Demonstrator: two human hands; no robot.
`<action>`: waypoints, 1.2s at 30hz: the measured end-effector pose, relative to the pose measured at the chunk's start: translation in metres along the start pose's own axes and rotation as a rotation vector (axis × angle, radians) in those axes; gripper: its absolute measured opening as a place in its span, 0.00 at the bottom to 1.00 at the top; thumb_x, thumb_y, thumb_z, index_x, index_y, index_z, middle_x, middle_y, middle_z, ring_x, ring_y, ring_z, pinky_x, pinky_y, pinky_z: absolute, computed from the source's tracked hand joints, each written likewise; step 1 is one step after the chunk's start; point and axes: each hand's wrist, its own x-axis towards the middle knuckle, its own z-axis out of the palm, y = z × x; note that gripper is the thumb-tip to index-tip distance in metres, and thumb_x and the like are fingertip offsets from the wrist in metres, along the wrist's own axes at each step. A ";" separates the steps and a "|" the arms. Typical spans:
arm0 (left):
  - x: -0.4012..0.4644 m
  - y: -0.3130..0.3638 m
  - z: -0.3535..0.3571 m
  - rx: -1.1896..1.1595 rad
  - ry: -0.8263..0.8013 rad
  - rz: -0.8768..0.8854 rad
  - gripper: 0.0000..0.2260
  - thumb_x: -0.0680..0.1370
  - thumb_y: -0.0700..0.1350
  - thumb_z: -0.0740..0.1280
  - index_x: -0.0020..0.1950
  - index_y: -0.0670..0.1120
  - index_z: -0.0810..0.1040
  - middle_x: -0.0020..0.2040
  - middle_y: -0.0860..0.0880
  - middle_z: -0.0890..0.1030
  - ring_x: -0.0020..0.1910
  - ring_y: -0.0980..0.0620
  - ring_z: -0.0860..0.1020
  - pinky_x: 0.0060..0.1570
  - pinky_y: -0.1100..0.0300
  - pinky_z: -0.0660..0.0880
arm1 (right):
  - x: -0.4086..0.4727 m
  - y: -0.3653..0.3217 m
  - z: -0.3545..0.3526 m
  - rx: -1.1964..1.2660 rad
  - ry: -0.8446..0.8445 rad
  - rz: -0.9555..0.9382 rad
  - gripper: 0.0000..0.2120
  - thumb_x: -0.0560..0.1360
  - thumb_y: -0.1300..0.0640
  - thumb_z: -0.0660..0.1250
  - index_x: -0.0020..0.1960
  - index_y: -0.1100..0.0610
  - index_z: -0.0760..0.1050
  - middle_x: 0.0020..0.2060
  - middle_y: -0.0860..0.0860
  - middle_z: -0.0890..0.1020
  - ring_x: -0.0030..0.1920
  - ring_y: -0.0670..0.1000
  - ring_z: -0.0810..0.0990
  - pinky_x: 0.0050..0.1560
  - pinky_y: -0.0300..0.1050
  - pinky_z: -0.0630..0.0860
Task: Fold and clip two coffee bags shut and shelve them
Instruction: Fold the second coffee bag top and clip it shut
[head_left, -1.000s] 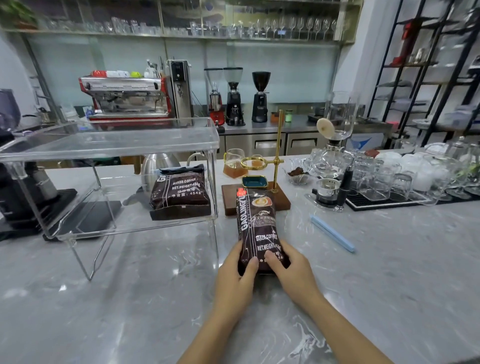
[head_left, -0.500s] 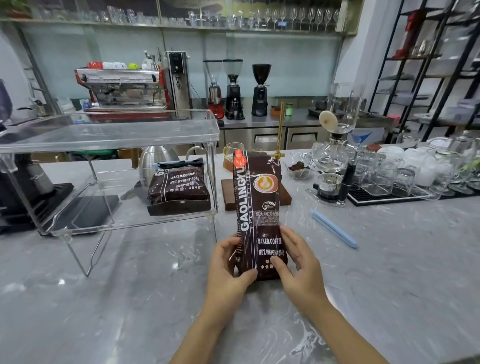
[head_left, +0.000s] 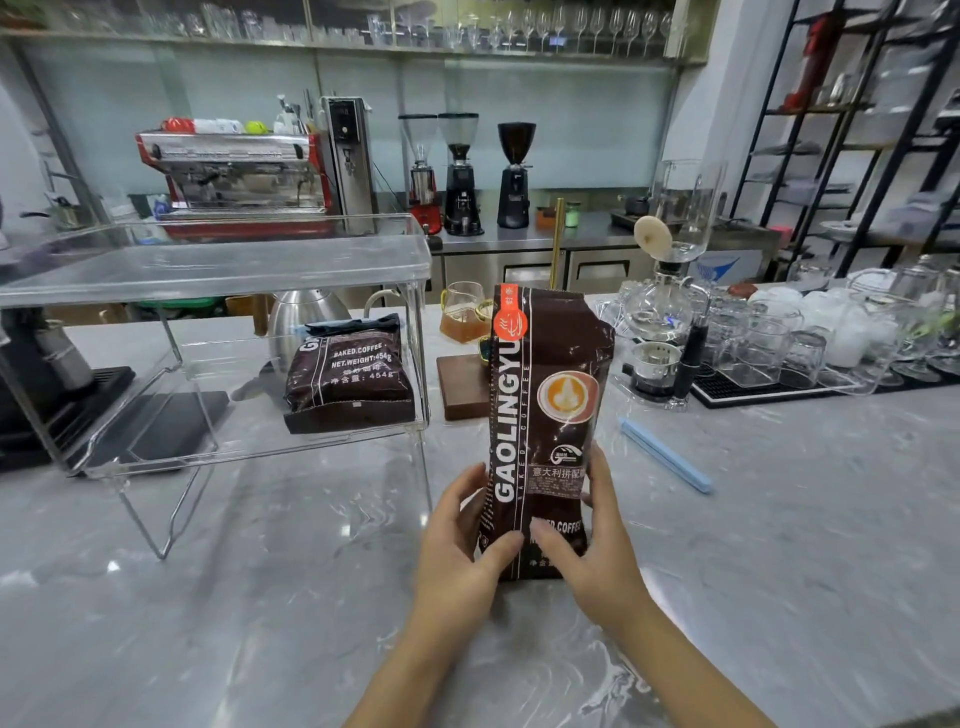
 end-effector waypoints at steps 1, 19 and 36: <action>0.000 0.000 0.001 0.013 -0.019 0.005 0.31 0.71 0.28 0.70 0.71 0.47 0.71 0.64 0.47 0.82 0.64 0.51 0.80 0.63 0.51 0.77 | 0.001 0.000 0.000 0.022 -0.016 0.021 0.42 0.71 0.60 0.71 0.78 0.46 0.54 0.73 0.46 0.71 0.71 0.44 0.71 0.71 0.49 0.69; -0.003 0.019 0.000 -0.037 -0.082 -0.170 0.21 0.69 0.53 0.75 0.60 0.53 0.78 0.55 0.51 0.87 0.55 0.52 0.85 0.50 0.60 0.80 | -0.001 0.000 -0.004 0.154 -0.131 0.152 0.38 0.67 0.57 0.76 0.71 0.42 0.64 0.61 0.41 0.82 0.61 0.44 0.81 0.55 0.36 0.77; 0.003 0.012 -0.004 -0.102 -0.045 -0.247 0.17 0.70 0.43 0.75 0.59 0.44 0.80 0.55 0.41 0.86 0.54 0.41 0.85 0.54 0.46 0.81 | 0.001 0.008 -0.002 0.156 0.006 0.158 0.32 0.63 0.57 0.80 0.64 0.54 0.72 0.53 0.51 0.85 0.53 0.51 0.85 0.54 0.50 0.82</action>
